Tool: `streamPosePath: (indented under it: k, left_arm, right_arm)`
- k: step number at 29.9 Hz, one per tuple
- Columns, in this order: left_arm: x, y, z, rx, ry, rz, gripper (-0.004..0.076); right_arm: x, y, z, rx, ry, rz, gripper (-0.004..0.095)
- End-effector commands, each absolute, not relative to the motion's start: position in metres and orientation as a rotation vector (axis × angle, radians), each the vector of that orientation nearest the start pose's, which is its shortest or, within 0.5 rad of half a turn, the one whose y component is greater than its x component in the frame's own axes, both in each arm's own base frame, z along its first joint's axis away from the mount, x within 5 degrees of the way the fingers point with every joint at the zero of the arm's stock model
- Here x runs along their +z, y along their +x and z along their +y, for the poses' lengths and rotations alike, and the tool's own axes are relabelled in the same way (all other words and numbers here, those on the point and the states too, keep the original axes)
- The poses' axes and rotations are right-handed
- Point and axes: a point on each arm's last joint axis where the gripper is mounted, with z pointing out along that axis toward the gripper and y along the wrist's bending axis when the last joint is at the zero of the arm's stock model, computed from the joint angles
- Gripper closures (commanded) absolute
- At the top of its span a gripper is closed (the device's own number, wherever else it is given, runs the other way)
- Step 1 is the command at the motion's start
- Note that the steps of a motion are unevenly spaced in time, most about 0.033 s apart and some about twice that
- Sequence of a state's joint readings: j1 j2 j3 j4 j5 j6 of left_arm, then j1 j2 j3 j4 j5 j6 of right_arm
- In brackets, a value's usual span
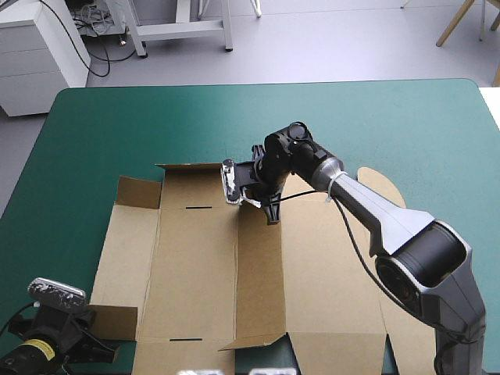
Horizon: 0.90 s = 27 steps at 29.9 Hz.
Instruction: Fold the box
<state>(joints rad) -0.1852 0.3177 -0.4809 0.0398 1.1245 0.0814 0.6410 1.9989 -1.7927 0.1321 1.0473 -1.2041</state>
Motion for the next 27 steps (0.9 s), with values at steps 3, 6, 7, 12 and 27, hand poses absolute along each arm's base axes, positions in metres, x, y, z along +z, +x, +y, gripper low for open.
streamPosePath:
  k: [3,6,7,12,27]
  left_arm:
    - [0.270,0.044,-0.005,-0.001,0.315,2.364,0.0734]
    - [0.270,0.044,-0.005,-0.001,0.315,2.364,0.0734]
    - [0.270,0.044,-0.005,-0.001,0.315,2.364,0.0734]
    - [0.270,0.044,-0.005,-0.001,0.315,2.364,0.0734]
    - [0.270,0.044,-0.005,-0.001,0.315,2.365,0.0734]
  right_arm:
    - [0.330,0.336,0.257,-0.080,-1.929,1.709,0.0449]
    - [0.345,0.334,0.243,-0.209,-1.859,1.771,0.0485]
    - [0.351,0.334,0.237,-0.266,-1.820,1.803,0.0502]
    - [0.381,0.331,0.203,-0.356,-1.552,1.964,0.0618]
    - [0.452,0.294,0.032,-0.073,-0.602,2.325,0.0927]
